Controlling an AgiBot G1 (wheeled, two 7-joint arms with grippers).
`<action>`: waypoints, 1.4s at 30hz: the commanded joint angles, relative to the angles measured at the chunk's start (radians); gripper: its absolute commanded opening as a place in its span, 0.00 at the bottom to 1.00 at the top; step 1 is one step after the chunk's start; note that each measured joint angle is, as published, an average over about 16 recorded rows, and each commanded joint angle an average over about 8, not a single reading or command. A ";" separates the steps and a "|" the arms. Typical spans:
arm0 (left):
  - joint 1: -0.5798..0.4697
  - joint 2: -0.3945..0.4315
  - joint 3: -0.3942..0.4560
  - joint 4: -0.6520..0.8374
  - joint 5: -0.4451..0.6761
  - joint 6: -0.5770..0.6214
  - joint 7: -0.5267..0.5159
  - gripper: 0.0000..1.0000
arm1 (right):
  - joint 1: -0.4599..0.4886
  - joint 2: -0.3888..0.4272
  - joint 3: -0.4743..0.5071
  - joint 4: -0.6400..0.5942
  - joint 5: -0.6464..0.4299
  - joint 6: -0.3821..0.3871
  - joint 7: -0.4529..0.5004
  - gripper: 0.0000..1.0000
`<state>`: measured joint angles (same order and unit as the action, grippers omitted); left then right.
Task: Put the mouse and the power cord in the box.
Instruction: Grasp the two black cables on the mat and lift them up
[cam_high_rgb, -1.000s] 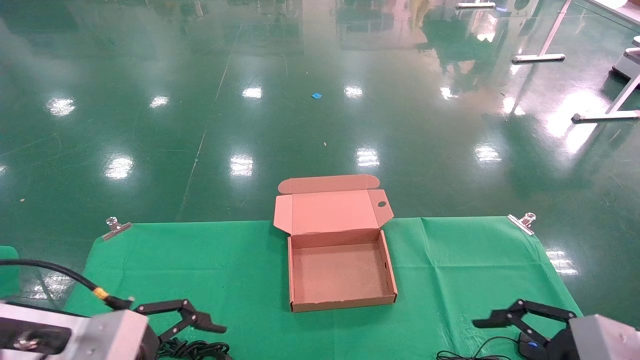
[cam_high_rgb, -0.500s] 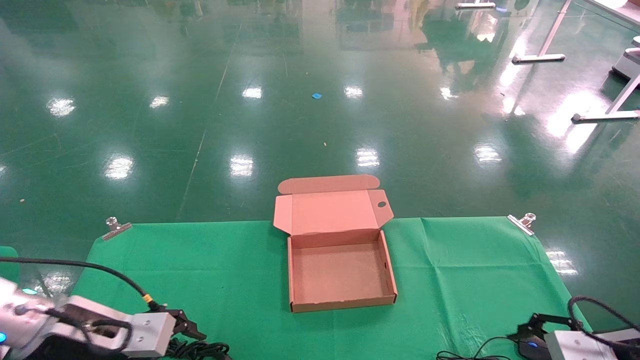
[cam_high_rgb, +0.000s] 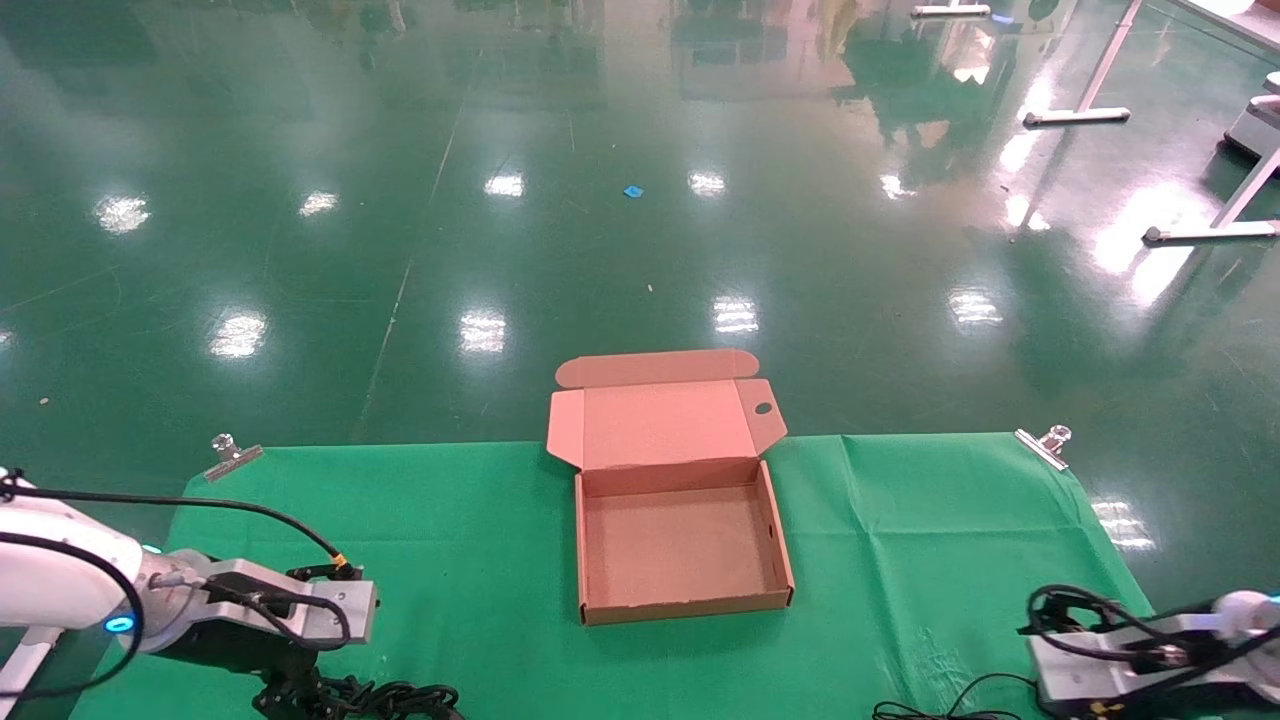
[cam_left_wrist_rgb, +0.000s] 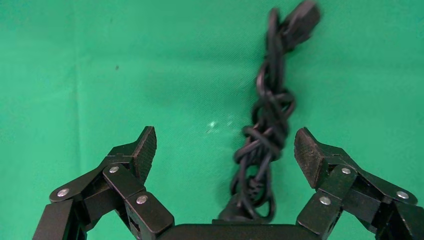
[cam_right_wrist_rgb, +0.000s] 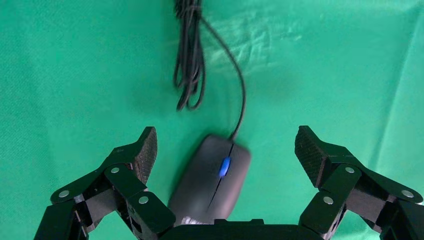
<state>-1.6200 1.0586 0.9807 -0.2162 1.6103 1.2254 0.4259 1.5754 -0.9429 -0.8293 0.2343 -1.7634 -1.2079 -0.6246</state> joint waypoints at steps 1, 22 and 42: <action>-0.002 0.021 0.003 0.039 0.009 -0.034 0.016 1.00 | 0.003 -0.028 -0.001 -0.034 -0.003 0.030 -0.017 1.00; 0.008 0.068 0.009 0.170 0.015 -0.027 0.140 1.00 | 0.013 -0.119 -0.008 -0.182 -0.010 0.063 -0.124 1.00; 0.015 0.075 0.009 0.186 0.015 -0.016 0.170 0.00 | 0.018 -0.134 -0.014 -0.208 -0.019 0.073 -0.138 0.00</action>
<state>-1.6048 1.1333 0.9898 -0.0296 1.6254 1.2092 0.5958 1.5932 -1.0773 -0.8430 0.0264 -1.7829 -1.1344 -0.7623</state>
